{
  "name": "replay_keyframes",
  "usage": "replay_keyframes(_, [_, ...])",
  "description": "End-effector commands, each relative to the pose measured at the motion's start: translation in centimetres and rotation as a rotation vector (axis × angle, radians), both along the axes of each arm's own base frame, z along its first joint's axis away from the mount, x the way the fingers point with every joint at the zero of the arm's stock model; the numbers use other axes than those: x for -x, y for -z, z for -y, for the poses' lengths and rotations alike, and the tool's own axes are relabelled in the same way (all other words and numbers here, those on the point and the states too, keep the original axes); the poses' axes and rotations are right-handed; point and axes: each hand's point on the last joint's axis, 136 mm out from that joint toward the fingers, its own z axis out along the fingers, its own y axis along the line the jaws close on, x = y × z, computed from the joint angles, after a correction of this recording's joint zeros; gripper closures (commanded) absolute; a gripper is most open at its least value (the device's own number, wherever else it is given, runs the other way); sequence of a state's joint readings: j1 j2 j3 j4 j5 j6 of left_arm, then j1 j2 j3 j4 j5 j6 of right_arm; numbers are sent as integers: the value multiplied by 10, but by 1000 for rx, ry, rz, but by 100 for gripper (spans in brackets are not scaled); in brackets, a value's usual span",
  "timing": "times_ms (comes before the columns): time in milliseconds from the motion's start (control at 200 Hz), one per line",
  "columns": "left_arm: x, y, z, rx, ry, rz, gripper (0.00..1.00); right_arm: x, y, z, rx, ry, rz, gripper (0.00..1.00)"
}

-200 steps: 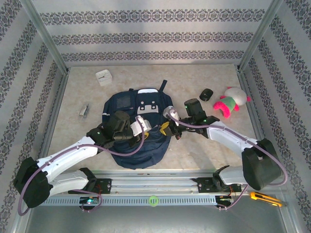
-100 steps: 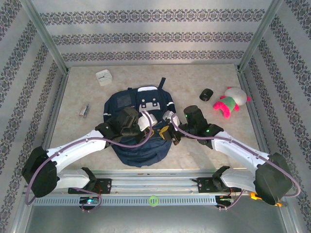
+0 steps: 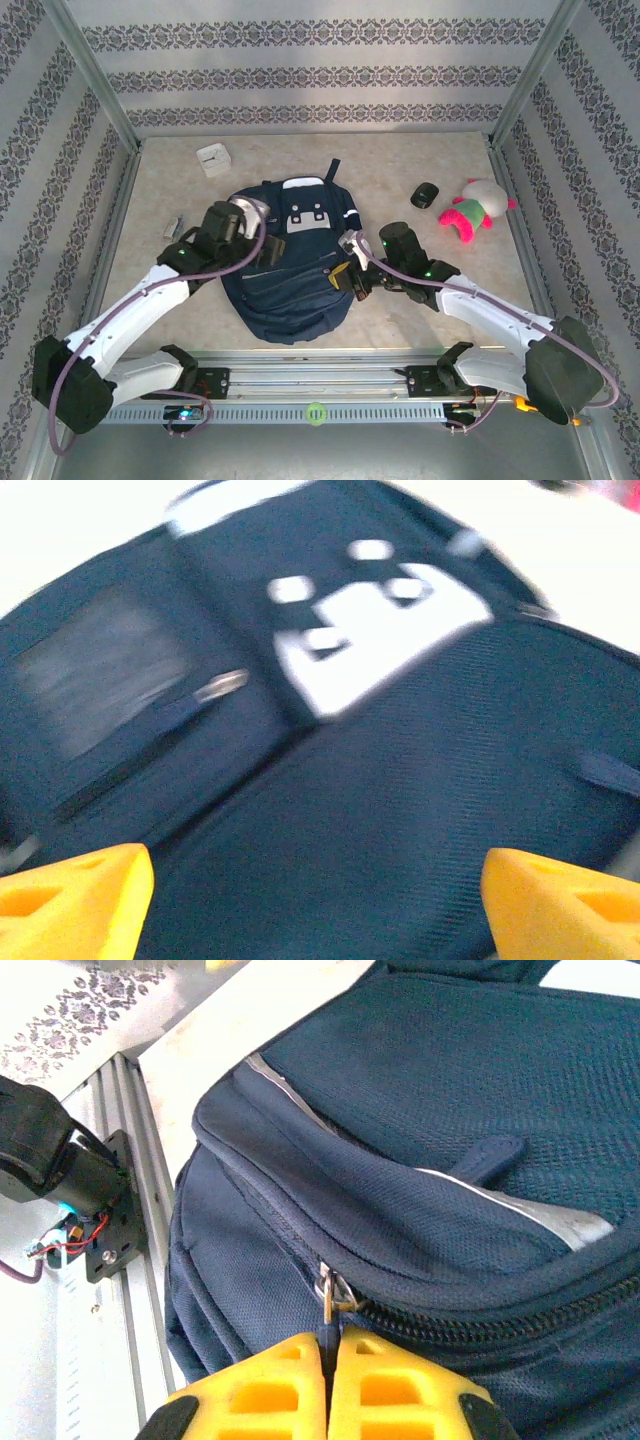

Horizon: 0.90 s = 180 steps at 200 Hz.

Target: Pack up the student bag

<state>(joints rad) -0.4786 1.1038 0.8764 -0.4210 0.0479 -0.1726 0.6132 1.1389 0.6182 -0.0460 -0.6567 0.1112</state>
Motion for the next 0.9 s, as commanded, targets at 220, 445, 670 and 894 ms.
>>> replay_keyframes(220, [53, 78, -21, 405, -381, -270, 25, 14, -2, -2, 20, 46, 9, 100])
replay_keyframes(445, [29, 45, 22, 668, -259, -182, 34, 25, -7, -21, 44, 42, 34, 100])
replay_keyframes(670, [20, 26, 56, 725, -189, -143, 37, 39, -16, -60, 50, 22, 44, 100])
replay_keyframes(894, [19, 19, 79, 729, -157, -147, 37, 40, -14, -105, 30, 50, 12, 100])
